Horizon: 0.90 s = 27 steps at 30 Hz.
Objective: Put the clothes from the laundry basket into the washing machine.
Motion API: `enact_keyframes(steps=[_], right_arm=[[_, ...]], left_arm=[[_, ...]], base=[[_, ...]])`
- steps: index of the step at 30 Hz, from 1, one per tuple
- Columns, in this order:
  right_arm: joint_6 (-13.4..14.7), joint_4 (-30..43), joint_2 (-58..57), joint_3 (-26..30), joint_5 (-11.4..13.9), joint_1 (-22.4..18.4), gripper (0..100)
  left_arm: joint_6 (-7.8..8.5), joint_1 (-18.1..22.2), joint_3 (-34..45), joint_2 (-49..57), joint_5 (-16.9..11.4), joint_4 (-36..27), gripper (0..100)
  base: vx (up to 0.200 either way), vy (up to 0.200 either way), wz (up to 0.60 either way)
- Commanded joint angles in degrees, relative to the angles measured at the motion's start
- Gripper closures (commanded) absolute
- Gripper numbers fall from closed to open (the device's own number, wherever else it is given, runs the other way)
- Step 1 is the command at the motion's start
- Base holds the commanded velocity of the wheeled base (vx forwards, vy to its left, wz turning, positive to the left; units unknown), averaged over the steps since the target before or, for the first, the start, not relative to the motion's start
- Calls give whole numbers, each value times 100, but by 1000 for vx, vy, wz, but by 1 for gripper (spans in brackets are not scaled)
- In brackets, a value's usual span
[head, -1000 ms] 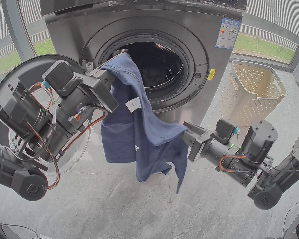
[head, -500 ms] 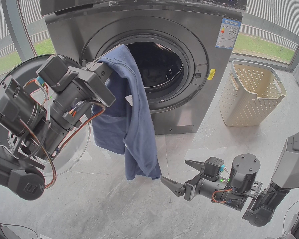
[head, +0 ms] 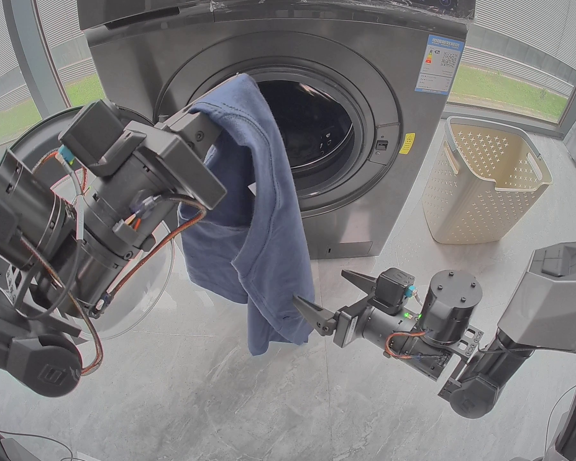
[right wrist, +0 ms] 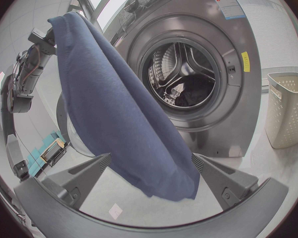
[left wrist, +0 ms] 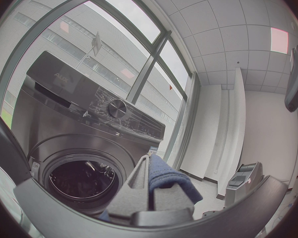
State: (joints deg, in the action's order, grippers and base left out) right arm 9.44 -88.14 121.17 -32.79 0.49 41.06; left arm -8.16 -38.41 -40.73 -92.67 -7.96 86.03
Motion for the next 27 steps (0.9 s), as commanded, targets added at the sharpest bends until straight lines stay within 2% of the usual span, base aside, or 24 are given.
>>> enact_keyframes(steps=[1,8,22,27], right_arm=[[-12,-10,301,-465,30,43,0],[-47,-10,583,-922,329,245,0],[-214,201,1426,-2205,259,131,0],[-196,332,1532,-2451,206,104,0]], left_arm=[[-2,-175,56,135,-13,2,100],[-2,-202,65,135,-13,2,100],[-11,-219,91,162,-74,2,100],[-11,-193,74,188,-74,-7,100]], base=[[0,0,0],[0,0,0],[0,0,0],[0,0,0]])
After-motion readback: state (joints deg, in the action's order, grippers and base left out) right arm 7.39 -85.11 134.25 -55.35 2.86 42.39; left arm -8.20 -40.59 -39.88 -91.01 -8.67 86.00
